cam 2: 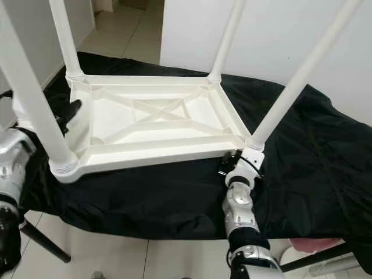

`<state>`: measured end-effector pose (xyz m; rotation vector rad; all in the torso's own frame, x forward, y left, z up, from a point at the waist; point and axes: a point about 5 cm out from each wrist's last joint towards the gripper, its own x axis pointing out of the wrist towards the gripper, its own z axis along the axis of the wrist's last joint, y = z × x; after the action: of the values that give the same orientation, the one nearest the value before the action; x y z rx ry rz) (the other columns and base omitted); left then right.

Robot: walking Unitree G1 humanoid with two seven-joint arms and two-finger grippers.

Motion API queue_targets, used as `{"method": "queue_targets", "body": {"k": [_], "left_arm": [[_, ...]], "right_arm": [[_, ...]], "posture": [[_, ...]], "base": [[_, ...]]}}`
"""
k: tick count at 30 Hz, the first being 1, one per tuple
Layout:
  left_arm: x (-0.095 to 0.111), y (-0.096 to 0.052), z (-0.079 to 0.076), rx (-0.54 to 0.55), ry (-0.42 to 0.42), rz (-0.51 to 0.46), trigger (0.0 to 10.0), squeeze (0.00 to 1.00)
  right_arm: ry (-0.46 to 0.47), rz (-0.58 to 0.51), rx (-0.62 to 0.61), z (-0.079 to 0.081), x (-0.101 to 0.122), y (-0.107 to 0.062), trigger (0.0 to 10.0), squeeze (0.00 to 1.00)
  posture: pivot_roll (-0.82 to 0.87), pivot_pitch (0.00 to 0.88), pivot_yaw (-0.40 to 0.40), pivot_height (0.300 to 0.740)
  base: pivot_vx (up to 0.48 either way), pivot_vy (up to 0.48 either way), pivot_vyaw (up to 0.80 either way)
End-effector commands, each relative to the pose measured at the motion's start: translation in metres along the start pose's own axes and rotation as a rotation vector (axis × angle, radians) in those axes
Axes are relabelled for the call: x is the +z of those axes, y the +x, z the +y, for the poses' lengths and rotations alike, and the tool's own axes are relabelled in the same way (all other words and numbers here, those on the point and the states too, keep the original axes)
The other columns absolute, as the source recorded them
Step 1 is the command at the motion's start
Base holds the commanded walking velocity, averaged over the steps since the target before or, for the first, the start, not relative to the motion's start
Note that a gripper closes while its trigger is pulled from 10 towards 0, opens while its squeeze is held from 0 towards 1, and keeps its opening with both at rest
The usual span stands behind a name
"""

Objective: Building children table

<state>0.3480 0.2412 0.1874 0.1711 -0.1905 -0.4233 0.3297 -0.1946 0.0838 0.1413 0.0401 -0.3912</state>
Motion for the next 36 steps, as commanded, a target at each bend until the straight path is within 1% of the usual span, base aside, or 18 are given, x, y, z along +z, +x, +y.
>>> {"method": "queue_targets", "body": {"k": [1, 2, 4, 6, 8, 9, 10, 12, 14, 17, 19, 24, 28, 29, 31, 32, 35, 36], "left_arm": [[-0.004, 0.003, -0.026, -0.189, -0.020, -0.003, 10.0, 0.00], [-0.006, 0.001, -0.035, -0.217, -0.025, -0.006, 10.0, 0.00], [-0.006, 0.001, -0.035, -0.217, -0.025, -0.006, 10.0, 0.00], [-0.010, -0.006, -0.058, -0.300, -0.060, -0.018, 10.0, 0.00], [-0.010, -0.006, -0.058, -0.300, -0.060, -0.018, 10.0, 0.00], [-0.012, -0.012, -0.078, -0.369, -0.104, -0.024, 10.0, 0.00], [-0.012, -0.012, -0.078, -0.369, -0.104, -0.024, 10.0, 0.00], [-0.010, -0.015, -0.095, -0.424, -0.142, -0.025, 10.0, 0.00], [-0.007, -0.018, -0.105, -0.452, -0.157, -0.030, 10.0, 0.00], [-0.006, -0.019, -0.110, -0.467, -0.159, -0.033, 10.0, 0.00], [-0.001, -0.020, -0.121, -0.474, -0.183, -0.035, 10.0, 0.00], [0.004, -0.020, -0.126, -0.474, -0.190, -0.039, 10.0, 0.00], [0.014, -0.019, -0.134, -0.482, -0.196, -0.051, 10.0, 0.00], [0.014, -0.019, -0.134, -0.482, -0.196, -0.051, 10.0, 0.00], [0.015, -0.019, -0.135, -0.483, -0.194, -0.048, 10.0, 0.00], [0.016, -0.019, -0.135, -0.480, -0.197, -0.050, 10.0, 0.00], [0.018, -0.018, -0.137, -0.480, -0.202, -0.052, 10.0, 0.00], [0.022, -0.018, -0.141, -0.490, -0.212, -0.056, 10.0, 0.00]], "right_arm": [[0.002, 0.027, -0.018, -0.009, -0.001, 0.005, 10.0, 0.00], [-0.001, 0.029, -0.015, -0.009, 0.001, 0.008, 10.0, 0.00], [-0.001, 0.029, -0.015, -0.009, 0.001, 0.008, 10.0, 0.00], [-0.004, 0.046, -0.012, -0.012, 0.004, 0.015, 10.0, 0.00], [-0.004, 0.046, -0.012, -0.012, 0.004, 0.015, 10.0, 0.00], [-0.015, 0.063, 0.005, -0.011, 0.006, 0.020, 10.0, 0.00], [-0.015, 0.063, 0.005, -0.011, 0.006, 0.020, 10.0, 0.00], [-0.036, 0.068, 0.056, -0.006, 0.009, 0.024, 10.0, 0.00], [-0.052, 0.073, 0.080, -0.004, 0.011, 0.027, 10.0, 0.00], [-0.053, 0.080, 0.087, -0.003, 0.011, 0.028, 10.0, 0.00], [-0.063, 0.099, 0.161, 0.006, 0.014, 0.031, 10.0, 0.00], [-0.073, 0.160, 0.246, 0.018, 0.009, 0.031, 10.0, 0.00], [-0.063, 0.197, 0.368, 0.037, 0.007, 0.028, 10.0, 0.00], [-0.063, 0.197, 0.368, 0.037, 0.007, 0.028, 10.0, 0.00], [-0.064, 0.203, 0.393, 0.042, 0.006, 0.027, 10.0, 0.00], [-0.062, 0.212, 0.424, 0.048, 0.006, 0.025, 10.0, 0.00], [-0.068, 0.217, 0.451, 0.054, 0.006, 0.024, 10.0, 0.00], [-0.087, 0.219, 0.504, 0.063, 0.006, 0.022, 10.0, 0.00]], "posture": [[0.05, 0.015, -0.127, 0.740], [0.05, 0.016, -0.128, 0.740], [0.05, 0.016, -0.128, 0.740], [0.06, 0.021, -0.133, 0.740], [0.06, 0.021, -0.133, 0.740], [0.06, 0.023, -0.133, 0.740], [0.06, 0.023, -0.133, 0.740], [0.07, 0.021, -0.128, 0.740], [0.07, 0.021, -0.126, 0.740], [0.07, 0.020, -0.128, 0.740], [0.07, 0.018, -0.128, 0.740], [0.07, 0.013, -0.125, 0.740], [0.07, 0.012, -0.123, 0.740], [0.07, 0.012, -0.123, 0.740], [0.07, 0.012, -0.121, 0.740], [0.07, 0.013, -0.119, 0.740], [0.07, 0.014, -0.116, 0.740], [0.07, 0.017, -0.111, 0.740]], "base": [[0.000, 0.000, 0.00], [0.000, 0.000, 0.00], [0.000, 0.000, 0.00], [0.000, 0.000, 0.00], [0.000, 0.000, 0.00], [0.000, 0.000, 0.00], [0.000, 0.000, 0.00], [0.000, 0.000, 0.00], [0.000, 0.000, 0.00], [0.000, 0.000, 0.00], [0.000, 0.000, 0.00], [0.000, 0.000, 0.00], [0.000, 0.000, 0.00], [0.000, 0.000, 0.00], [0.000, 0.000, 0.00], [0.000, 0.000, 0.00], [0.000, 0.000, 0.00], [0.000, 0.000, 0.00]]}}
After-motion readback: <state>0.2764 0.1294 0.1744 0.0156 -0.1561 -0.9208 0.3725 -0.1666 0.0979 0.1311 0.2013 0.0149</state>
